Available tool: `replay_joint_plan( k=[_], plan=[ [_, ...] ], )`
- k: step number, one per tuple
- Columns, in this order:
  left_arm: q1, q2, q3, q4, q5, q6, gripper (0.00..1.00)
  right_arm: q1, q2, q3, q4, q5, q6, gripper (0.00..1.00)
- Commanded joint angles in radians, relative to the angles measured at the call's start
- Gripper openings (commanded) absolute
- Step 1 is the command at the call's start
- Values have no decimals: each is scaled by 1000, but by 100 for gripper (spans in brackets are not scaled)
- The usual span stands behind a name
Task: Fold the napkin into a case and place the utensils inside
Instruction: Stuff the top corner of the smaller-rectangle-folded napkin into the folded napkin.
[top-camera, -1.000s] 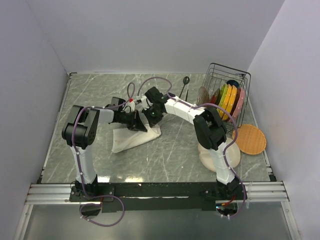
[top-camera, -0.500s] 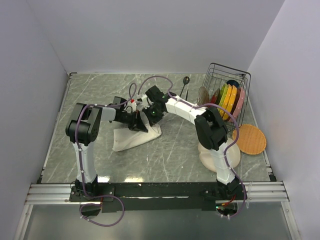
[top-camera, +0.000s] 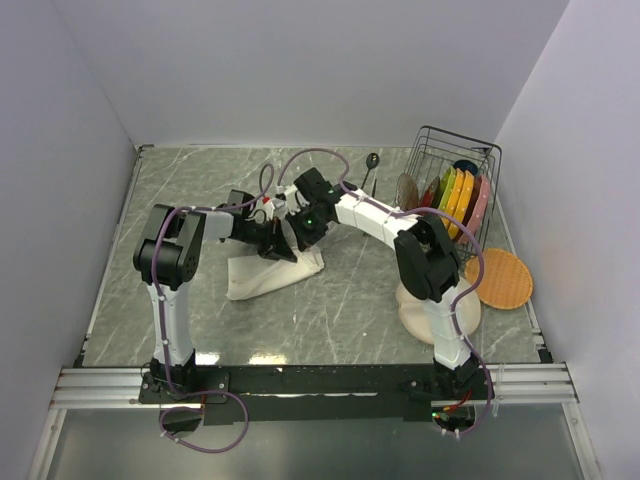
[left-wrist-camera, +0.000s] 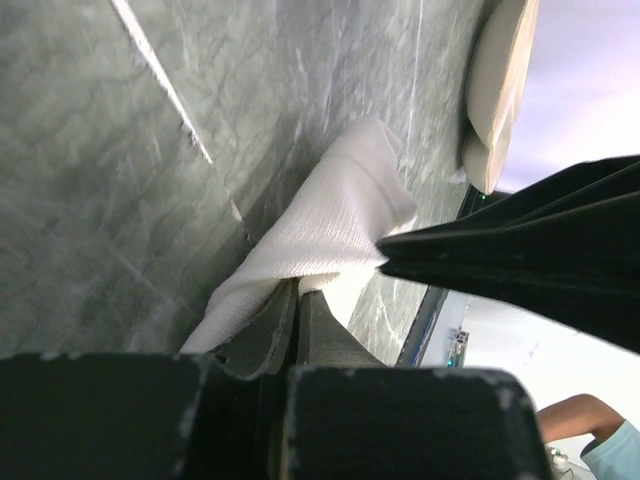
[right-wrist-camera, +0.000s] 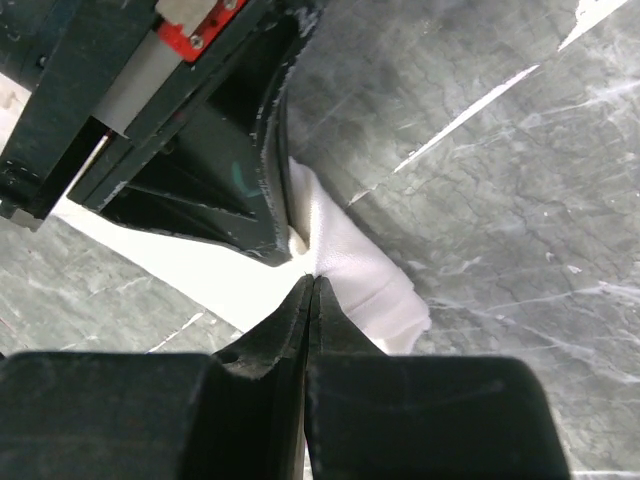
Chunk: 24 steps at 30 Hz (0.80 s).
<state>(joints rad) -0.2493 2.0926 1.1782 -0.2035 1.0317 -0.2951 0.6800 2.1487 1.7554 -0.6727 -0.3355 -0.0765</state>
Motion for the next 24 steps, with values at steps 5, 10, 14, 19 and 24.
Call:
replay_joint_plan(
  k=[5, 10, 14, 19, 24],
  plan=[
    [-31, -31, 63, 70, 42, -62, 1, 4, -75, -46, 36, -25, -8, 0],
    [-39, -16, 74, 76, 39, -47, 1, 4, -67, -39, 33, -17, -19, 0],
    [-27, 46, 89, 55, 14, -9, 1, 1, -64, -37, 33, -11, -19, 0],
    [-11, 86, 106, 47, 21, 7, 1, 1, -38, -28, 33, -2, -16, 0],
    [-5, 102, 120, 44, 25, -13, 1, 1, 34, -4, 19, 0, 14, 0]
  ],
)
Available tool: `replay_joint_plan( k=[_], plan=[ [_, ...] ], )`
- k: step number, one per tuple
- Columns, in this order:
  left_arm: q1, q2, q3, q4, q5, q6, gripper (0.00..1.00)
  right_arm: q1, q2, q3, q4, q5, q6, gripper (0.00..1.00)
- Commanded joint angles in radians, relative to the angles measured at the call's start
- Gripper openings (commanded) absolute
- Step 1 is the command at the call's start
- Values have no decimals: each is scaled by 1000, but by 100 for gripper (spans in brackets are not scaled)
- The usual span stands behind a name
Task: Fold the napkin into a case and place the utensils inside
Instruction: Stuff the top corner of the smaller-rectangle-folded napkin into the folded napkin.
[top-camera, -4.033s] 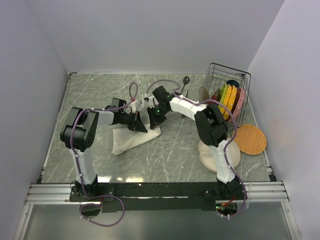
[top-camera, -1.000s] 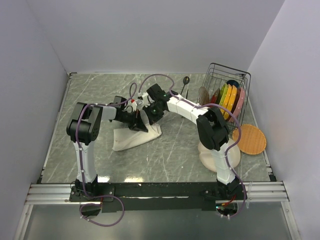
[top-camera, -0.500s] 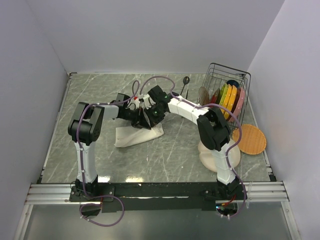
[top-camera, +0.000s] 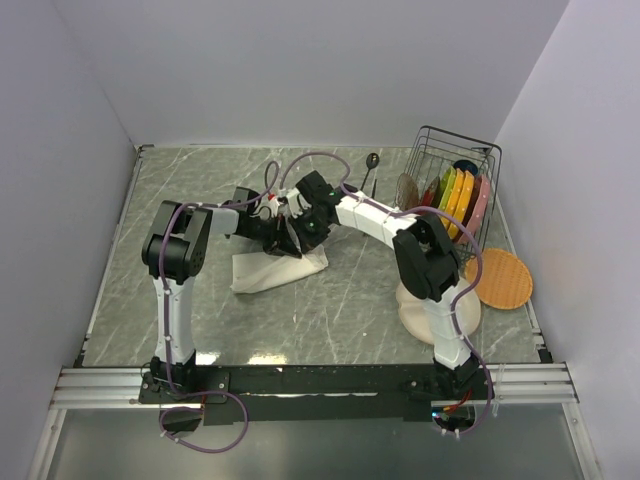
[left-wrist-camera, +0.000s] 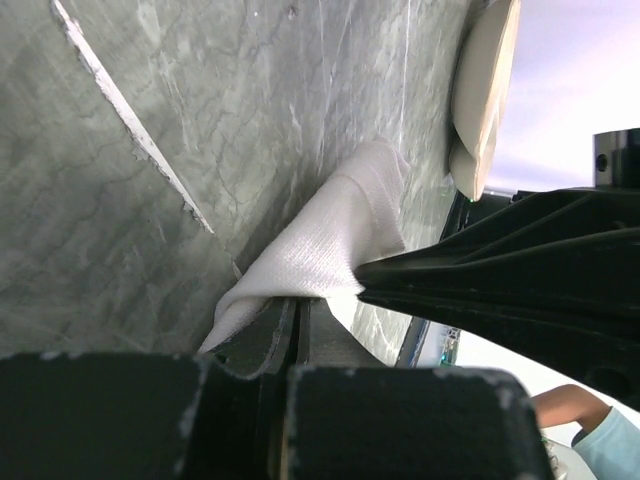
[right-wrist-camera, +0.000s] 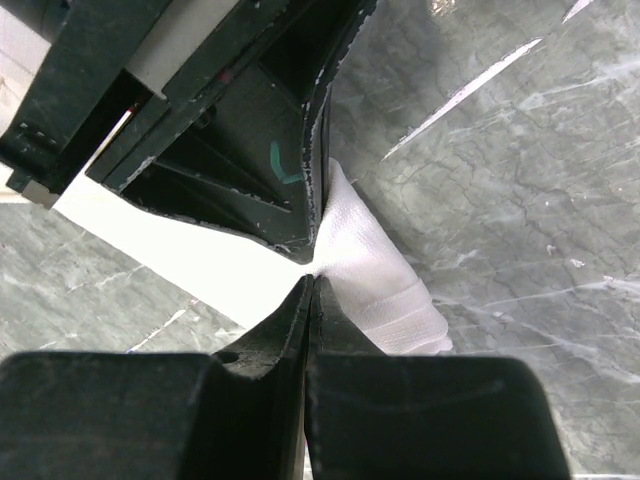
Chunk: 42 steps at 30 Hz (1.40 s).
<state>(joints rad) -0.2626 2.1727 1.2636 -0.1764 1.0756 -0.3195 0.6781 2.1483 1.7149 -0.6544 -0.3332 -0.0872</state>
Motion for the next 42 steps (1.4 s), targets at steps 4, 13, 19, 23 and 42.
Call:
replay_joint_plan(
  k=[4, 13, 19, 23, 42],
  plan=[
    [17, 29, 31, 26, -22, -23, 1, 3, 74, 41, -1, 19, 38, 0],
    [26, 10, 31, 37, -5, -69, 9, 3, 133, 60, -30, 88, 49, 0],
    [34, -50, 26, -18, -9, -23, 29, 1, 147, 57, -39, 120, 33, 0],
    [48, -94, 25, -119, -39, 52, 35, 3, 140, 42, -28, 126, 24, 0],
    [31, -123, -20, -249, -80, 226, 31, -3, 108, 52, -1, 99, 23, 0]
  ],
)
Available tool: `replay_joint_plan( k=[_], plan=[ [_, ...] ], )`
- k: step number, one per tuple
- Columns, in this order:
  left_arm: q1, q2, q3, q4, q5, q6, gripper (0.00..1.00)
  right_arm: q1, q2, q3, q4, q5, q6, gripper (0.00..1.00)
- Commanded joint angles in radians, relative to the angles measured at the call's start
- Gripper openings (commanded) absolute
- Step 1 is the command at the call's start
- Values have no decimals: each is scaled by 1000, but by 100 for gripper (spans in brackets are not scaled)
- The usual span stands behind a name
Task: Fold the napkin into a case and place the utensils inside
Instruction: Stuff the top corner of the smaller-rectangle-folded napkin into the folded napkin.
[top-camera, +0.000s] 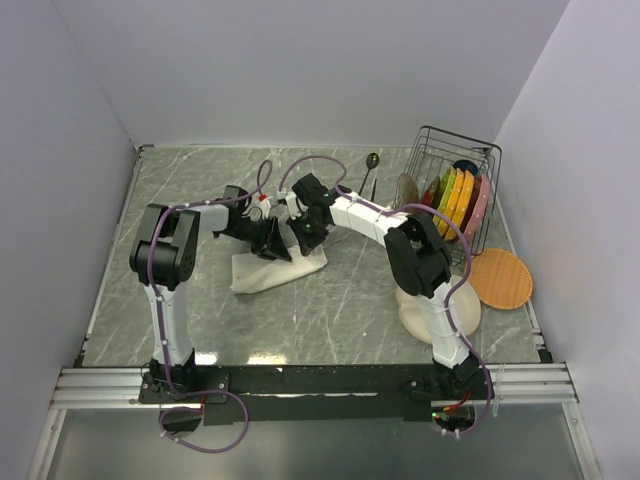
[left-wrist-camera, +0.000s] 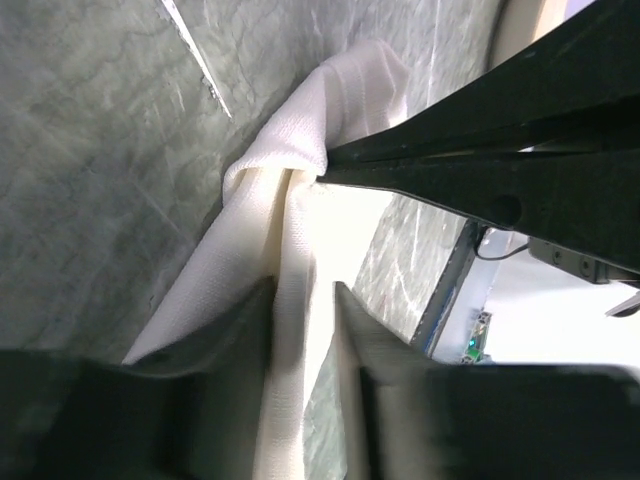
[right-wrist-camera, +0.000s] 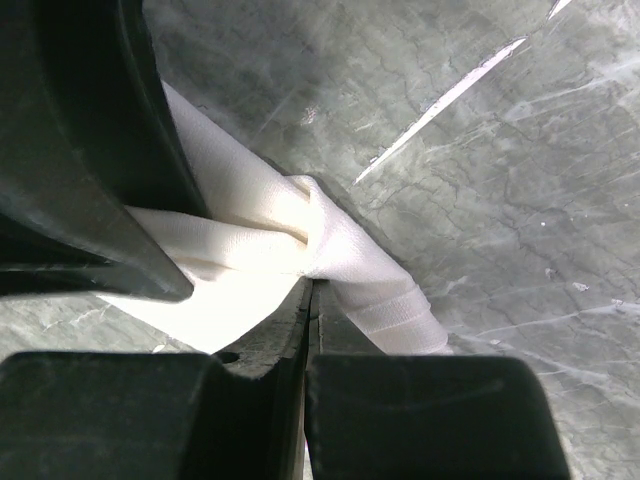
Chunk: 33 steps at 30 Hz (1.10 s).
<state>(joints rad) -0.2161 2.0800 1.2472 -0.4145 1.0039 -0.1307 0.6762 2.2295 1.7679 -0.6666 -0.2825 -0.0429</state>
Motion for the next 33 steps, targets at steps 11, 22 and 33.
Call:
replay_joint_plan(
  k=[11, 22, 33],
  plan=[
    [-23, 0, 86, -24, 12, 17, 1, 0, -62, -44, 87, -18, -63, 0],
    [-17, 107, 117, -69, -27, 17, 1, -4, -87, 1, 84, -10, -71, 0],
    [-11, 138, 133, -107, -24, 42, 1, -38, -65, 99, 13, -79, -31, 0]
  ],
)
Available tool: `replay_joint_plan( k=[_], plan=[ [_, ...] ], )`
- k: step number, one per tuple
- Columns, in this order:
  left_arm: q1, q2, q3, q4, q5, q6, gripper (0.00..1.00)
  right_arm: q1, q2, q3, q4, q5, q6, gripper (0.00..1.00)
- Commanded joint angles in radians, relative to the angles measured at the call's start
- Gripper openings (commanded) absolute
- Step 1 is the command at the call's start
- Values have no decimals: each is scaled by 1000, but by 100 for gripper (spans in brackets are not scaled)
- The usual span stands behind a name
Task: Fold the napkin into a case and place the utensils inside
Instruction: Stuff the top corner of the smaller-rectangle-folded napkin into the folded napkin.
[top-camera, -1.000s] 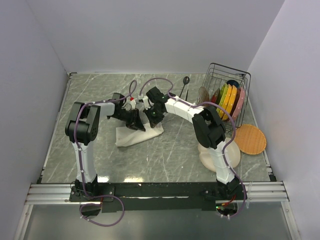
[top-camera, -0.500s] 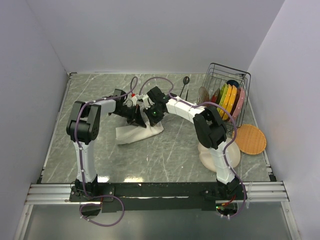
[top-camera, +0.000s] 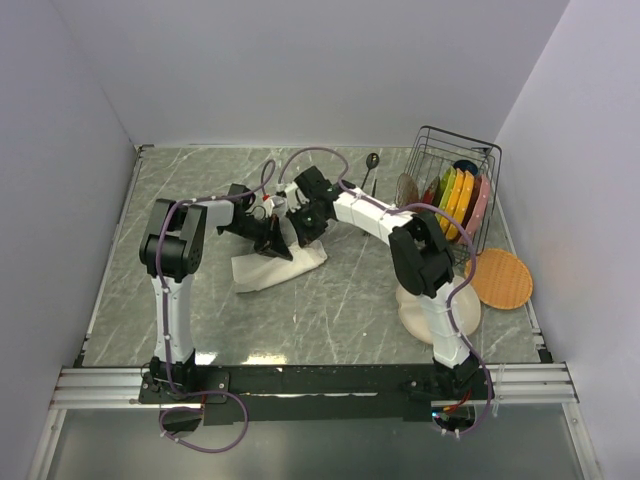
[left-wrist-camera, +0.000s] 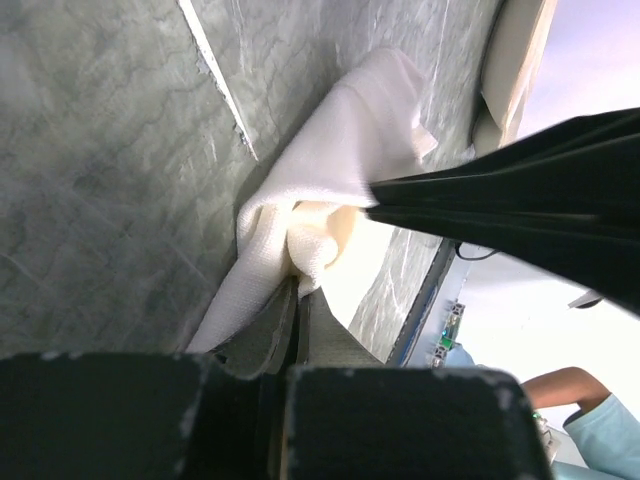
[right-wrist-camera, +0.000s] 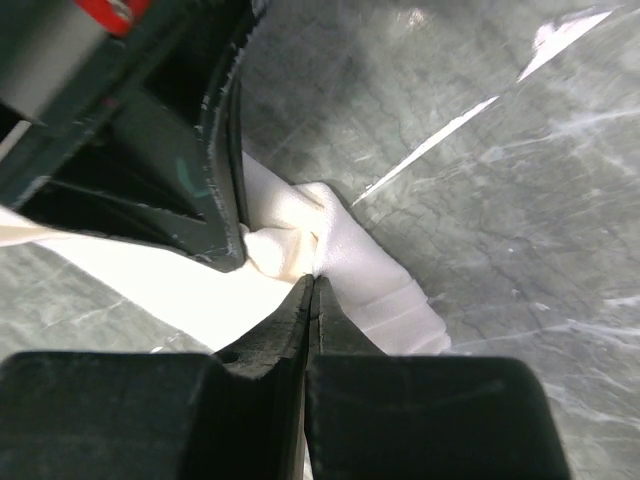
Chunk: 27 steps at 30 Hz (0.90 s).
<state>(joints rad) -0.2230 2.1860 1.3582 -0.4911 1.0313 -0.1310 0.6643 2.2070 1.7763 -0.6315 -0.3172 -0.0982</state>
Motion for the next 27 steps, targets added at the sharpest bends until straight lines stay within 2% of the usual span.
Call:
replay_joint_plan(
  k=[1, 6, 16, 20, 27],
  plan=[
    [-4, 34, 25, -33, -51, 44, 1, -32, -41, 95, -23, -60, 31, 0],
    [-7, 24, 42, -46, -31, 68, 1, -35, -38, 104, -49, -103, 12, 0],
    [-36, -12, 143, -38, 30, 64, 1, -26, 5, 84, -54, -79, -18, 0],
    [-30, 6, 144, -34, 12, 62, 1, -25, 2, 78, -48, -71, -26, 0],
    [31, 127, 130, -57, -28, 57, 1, -29, 6, 110, -46, -45, -31, 0]
  ],
)
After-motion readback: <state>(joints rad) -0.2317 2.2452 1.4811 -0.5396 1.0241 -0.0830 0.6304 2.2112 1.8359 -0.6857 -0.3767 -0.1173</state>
